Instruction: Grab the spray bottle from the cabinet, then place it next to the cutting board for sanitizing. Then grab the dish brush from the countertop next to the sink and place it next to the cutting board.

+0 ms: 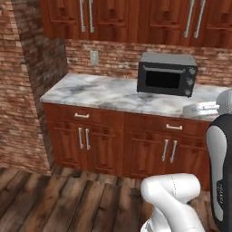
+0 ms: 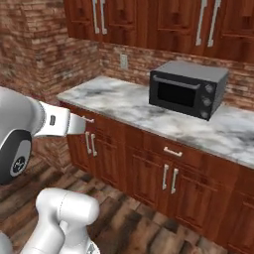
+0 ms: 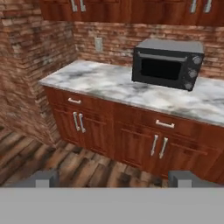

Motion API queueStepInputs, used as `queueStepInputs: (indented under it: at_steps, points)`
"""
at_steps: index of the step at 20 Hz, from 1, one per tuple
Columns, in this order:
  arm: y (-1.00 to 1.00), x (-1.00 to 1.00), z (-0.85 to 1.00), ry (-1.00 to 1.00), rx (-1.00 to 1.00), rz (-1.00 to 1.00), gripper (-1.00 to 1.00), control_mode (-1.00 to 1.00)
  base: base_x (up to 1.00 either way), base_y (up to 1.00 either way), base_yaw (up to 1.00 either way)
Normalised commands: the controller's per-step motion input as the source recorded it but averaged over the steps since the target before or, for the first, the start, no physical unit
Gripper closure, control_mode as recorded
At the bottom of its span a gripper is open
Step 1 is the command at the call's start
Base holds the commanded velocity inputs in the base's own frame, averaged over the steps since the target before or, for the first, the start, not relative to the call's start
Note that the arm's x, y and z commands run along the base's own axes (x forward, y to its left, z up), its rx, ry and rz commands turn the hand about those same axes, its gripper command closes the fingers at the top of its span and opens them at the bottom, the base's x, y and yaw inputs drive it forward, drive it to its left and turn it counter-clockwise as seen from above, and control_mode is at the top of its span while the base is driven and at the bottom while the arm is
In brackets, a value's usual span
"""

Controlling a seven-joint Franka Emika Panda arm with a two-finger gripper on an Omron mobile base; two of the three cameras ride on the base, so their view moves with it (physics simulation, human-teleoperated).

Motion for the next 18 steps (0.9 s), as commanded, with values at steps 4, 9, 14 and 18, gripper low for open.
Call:
queueStepInputs:
  at_steps: [4, 9, 14, 18]
  points:
    - [0.0, 0.0, 0.0, 0.0, 0.0, 0.0, -1.0, 1.0, 0.0, 0.4, 0.87]
    - [0.0, 0.0, 0.0, 0.0, 0.0, 0.0, -1.0, 1.0, 0.01, 0.44, 0.86]
    - [0.0, 0.0, 0.0, 0.0, 0.0, 0.0, -1.0, 1.0, 0.02, 0.27, 0.9]
    - [0.0, 0.0, 0.0, 0.0, 0.0, 0.0, -1.0, 1.0, 0.06, 0.09, 0.91]
